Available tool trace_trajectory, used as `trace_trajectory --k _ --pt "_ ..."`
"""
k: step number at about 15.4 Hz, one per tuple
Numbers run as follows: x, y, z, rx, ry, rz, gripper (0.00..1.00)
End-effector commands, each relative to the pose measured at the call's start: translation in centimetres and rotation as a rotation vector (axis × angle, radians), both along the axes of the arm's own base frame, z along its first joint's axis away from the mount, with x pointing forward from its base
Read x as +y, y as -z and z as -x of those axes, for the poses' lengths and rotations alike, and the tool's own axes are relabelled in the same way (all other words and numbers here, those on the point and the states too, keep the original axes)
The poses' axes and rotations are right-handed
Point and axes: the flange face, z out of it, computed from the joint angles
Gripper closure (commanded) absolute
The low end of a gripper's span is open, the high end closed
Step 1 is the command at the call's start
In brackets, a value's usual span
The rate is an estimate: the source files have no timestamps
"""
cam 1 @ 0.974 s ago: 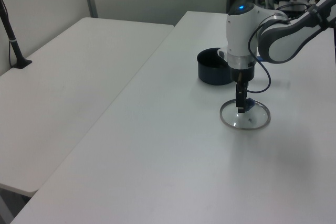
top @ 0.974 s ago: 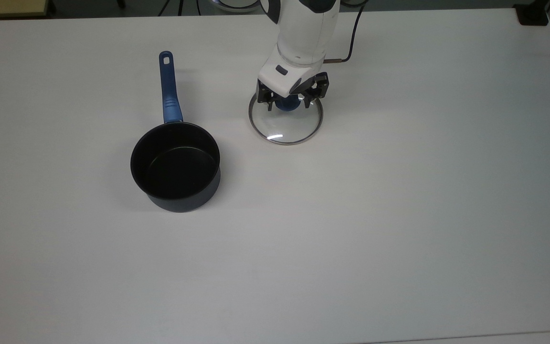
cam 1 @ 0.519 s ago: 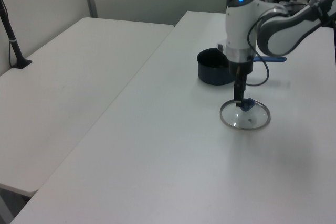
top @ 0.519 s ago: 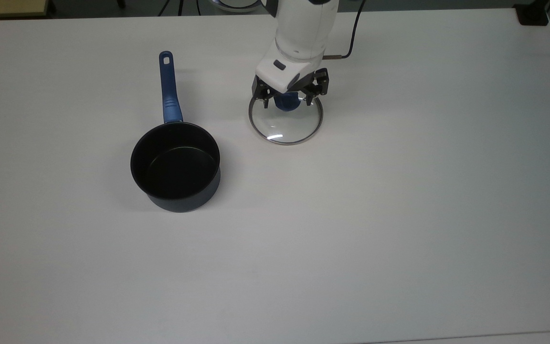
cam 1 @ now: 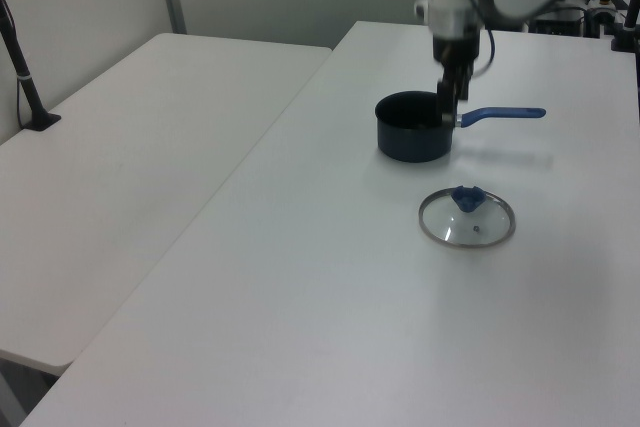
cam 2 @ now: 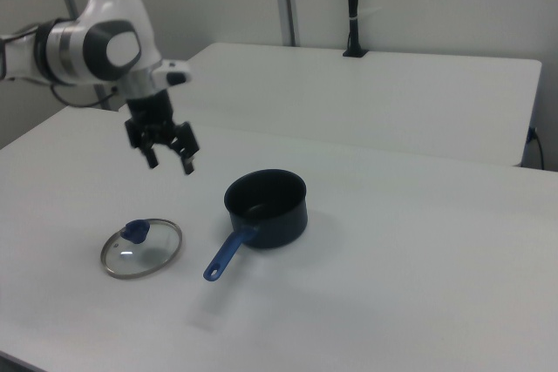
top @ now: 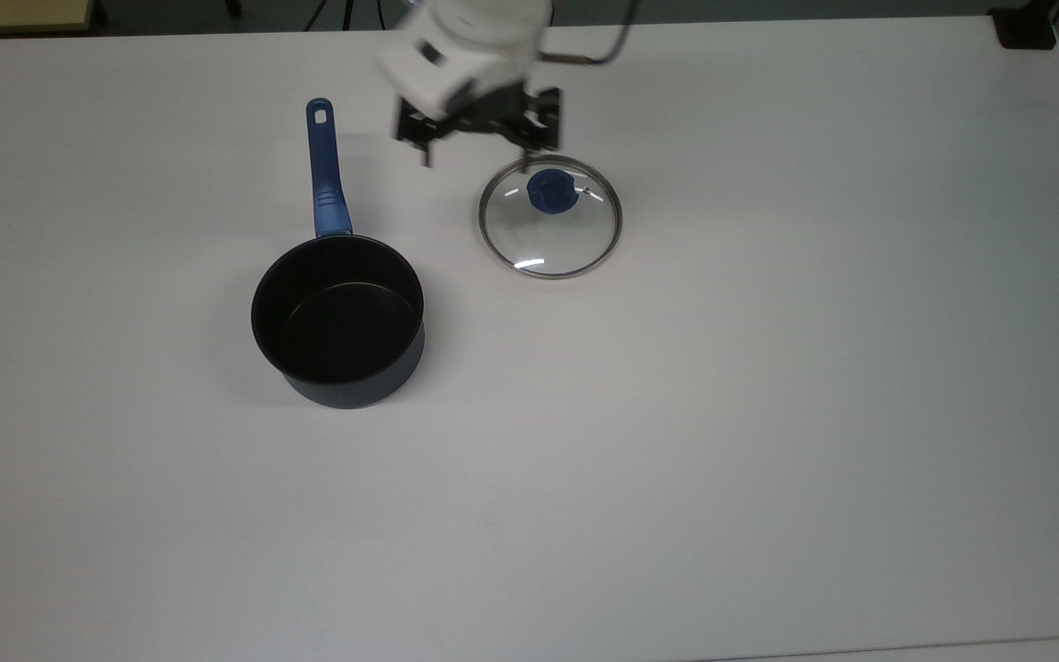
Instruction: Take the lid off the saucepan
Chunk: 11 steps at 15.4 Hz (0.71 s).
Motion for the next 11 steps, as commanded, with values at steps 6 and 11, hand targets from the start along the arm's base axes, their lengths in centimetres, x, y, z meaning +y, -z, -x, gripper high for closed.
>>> trace_trajectory --k 6,11 --pt "-8.9 -6.9 0.6 -0.045 0.023 0.004 0.0" --pt "-11.5 -8.1 2.0 -0.014 0.035 0.0 0.0"
